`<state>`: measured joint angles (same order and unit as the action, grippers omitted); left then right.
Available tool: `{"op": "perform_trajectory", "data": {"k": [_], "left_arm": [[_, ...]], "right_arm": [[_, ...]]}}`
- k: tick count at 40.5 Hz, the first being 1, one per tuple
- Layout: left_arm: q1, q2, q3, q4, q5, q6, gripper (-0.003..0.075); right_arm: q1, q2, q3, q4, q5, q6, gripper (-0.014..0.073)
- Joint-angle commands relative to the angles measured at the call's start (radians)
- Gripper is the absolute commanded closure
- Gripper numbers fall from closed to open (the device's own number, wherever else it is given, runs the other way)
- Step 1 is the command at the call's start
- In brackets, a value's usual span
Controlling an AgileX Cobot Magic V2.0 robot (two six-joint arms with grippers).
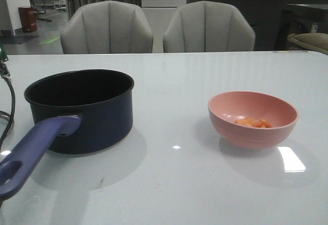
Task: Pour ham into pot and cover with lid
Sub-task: 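Set the glass lid on the table beside the pot with the left gripper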
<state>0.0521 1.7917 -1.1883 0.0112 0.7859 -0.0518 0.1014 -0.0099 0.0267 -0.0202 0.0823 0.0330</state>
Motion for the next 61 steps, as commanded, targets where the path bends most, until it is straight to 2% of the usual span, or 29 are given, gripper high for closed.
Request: {"op": "perform_trajectory", "data": {"k": [1,11,19,25,46,61], "left_arm": [[0.001,-0.056,-0.021,-0.011,-0.055,-0.002,0.0386],[0.001,-0.056,-0.021,-0.018,-0.055,-0.002,0.0375],[0.001,-0.056,-0.021,-0.018,-0.049,-0.002,0.0214],[0.001,-0.056,-0.021,-0.018,-0.047,-0.002,0.0167],[-0.001,-0.107,-0.070,-0.018,0.032,-0.002,0.0168],[-0.079,-0.430,0.051,-0.011,-0.127,0.013,0.0168]], "right_arm": [[-0.006,-0.021,-0.005,-0.015,-0.090,-0.004,0.0445],[-0.006,-0.021,-0.005,-0.015,-0.090,-0.004,0.0445],[-0.006,-0.021,-0.005,-0.015,-0.090,-0.004,0.0445],[-0.006,-0.021,-0.005,-0.015,-0.090,-0.004,0.0445],[-0.006,-0.021,-0.005,-0.015,-0.090,-0.004,0.0445],[-0.006,-0.021,-0.005,-0.015,-0.090,-0.004,0.0445]]}}
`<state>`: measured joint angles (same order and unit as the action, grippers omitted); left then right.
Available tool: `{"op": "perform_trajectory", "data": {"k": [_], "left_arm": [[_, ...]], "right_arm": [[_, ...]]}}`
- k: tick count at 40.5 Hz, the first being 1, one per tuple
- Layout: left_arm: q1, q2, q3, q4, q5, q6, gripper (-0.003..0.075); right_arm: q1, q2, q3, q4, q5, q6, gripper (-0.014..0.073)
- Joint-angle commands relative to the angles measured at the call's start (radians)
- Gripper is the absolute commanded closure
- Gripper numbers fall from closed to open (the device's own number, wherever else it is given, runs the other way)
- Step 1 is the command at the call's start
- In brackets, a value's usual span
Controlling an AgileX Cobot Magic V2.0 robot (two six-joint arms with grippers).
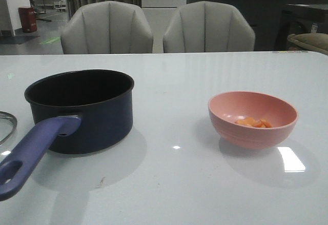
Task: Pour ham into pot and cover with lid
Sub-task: 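Set the glass lid on the table beside the pot with the left gripper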
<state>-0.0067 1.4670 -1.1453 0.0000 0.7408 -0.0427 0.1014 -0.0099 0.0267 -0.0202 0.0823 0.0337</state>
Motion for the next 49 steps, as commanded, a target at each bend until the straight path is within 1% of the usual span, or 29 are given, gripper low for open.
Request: {"op": "perform_trajectory", "data": {"k": [1,6,15,21,27,33,36,40,49], "left_arm": [[-0.026,-0.134,0.020,0.000,-0.095,0.004,0.0168],[-0.040,-0.254,0.098,-0.013,-0.164,0.004,0.0168],[-0.042,-0.497,0.288,-0.093,-0.357,0.004,0.0168],[-0.082,-0.656,0.390,-0.092,-0.461,0.004,0.0168],[-0.126,-0.808,0.476,-0.092,-0.496,0.004,0.0168],[-0.137,-0.942,0.585,-0.092,-0.545,0.004,0.0168],[-0.142,-1.007,0.650,-0.094,-0.596,0.004,0.0168],[-0.176,-1.103,0.727,-0.094,-0.680,0.004,0.0168],[-0.247,-1.263,0.798,-0.094,-0.686,0.004,0.0168]], "right_arm": [[-0.006,-0.021,-0.005,-0.015,-0.090,-0.005,0.0445],[-0.006,-0.021,-0.005,-0.015,-0.090,-0.005,0.0445],[-0.006,-0.021,-0.005,-0.015,-0.090,-0.005,0.0445],[-0.006,-0.021,-0.005,-0.015,-0.090,-0.005,0.0445],[-0.006,-0.020,-0.005,-0.015,-0.090,-0.005,0.0445],[-0.006,-0.020,-0.005,-0.015,-0.090,-0.005,0.0445],[-0.006,-0.020,-0.005,-0.015,-0.090,-0.005,0.0445],[-0.006,-0.020,-0.005,-0.015,-0.090,-0.005,0.0445],[-0.006,-0.020,-0.005,-0.015,-0.090,-0.005,0.0445]]}}
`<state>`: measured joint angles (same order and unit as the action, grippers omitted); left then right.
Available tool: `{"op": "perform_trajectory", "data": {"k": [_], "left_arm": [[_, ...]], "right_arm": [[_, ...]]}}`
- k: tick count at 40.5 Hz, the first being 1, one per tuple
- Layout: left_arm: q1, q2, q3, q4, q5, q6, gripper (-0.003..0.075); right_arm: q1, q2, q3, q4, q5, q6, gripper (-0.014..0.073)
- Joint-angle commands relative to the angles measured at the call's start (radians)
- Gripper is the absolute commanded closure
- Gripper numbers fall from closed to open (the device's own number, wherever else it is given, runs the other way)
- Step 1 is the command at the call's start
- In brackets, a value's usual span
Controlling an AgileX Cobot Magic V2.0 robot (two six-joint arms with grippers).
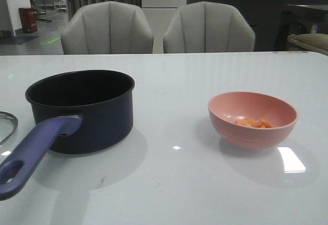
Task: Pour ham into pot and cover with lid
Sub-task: 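Set the glass lid on the table beside the pot with the left gripper, then move the right gripper to the pink bowl rim and grasp it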
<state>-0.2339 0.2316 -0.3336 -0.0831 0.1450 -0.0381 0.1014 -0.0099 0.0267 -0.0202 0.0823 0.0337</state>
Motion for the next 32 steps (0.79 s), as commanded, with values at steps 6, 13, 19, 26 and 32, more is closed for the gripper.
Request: {"op": "perform_trajectory", "data": {"k": [6,13,19,26,32], "left_arm": [[-0.027,-0.060,0.009,-0.011,-0.090,-0.001,0.0168],[-0.027,-0.060,0.011,-0.011,-0.090,-0.001,0.0168],[-0.027,-0.060,0.011,-0.011,-0.094,-0.001,0.0168],[-0.027,-0.060,0.011,-0.011,-0.094,-0.001,0.0168],[-0.027,-0.060,0.011,-0.011,-0.094,-0.001,0.0168]], "right_arm": [[-0.005,-0.020,-0.006,-0.009,-0.171,-0.001,0.0445],[-0.003,0.002,-0.113,-0.002,-0.187,0.001,0.0445],[-0.003,0.134,-0.287,-0.002,0.030,0.000,0.0445],[-0.003,0.303,-0.361,-0.002,0.110,0.000,0.0445],[-0.003,0.360,-0.359,0.000,0.105,0.000,0.0444]]}}
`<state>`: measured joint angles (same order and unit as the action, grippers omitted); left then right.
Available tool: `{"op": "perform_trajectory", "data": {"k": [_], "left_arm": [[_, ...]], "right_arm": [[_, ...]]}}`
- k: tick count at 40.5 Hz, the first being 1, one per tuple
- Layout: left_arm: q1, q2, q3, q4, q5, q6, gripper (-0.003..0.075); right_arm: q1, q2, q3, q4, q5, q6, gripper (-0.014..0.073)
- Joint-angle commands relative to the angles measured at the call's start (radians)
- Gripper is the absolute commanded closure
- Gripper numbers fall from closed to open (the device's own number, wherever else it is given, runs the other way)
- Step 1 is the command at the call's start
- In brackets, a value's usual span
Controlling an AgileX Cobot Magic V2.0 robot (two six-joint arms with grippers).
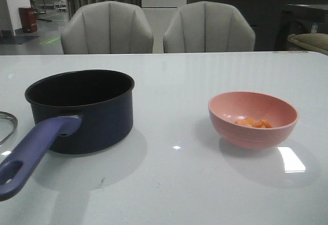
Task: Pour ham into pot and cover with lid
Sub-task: 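Move the right gripper to the pink bowl rim and grasp it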
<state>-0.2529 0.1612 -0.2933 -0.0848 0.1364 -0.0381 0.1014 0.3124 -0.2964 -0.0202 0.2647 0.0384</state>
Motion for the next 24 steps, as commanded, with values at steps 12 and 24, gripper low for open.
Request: {"op": "perform_trajectory", "data": {"k": [12,24], "left_arm": [[-0.008,0.010,-0.029,-0.009,-0.075,-0.001,0.0168],[-0.008,0.010,-0.028,-0.009,-0.068,-0.001,0.0168]], "right_arm": [[-0.003,0.240,-0.133,0.080,-0.073,-0.005,0.0166],[0.007,0.621,-0.322,0.172,0.007,-0.005,0.0099]]}}
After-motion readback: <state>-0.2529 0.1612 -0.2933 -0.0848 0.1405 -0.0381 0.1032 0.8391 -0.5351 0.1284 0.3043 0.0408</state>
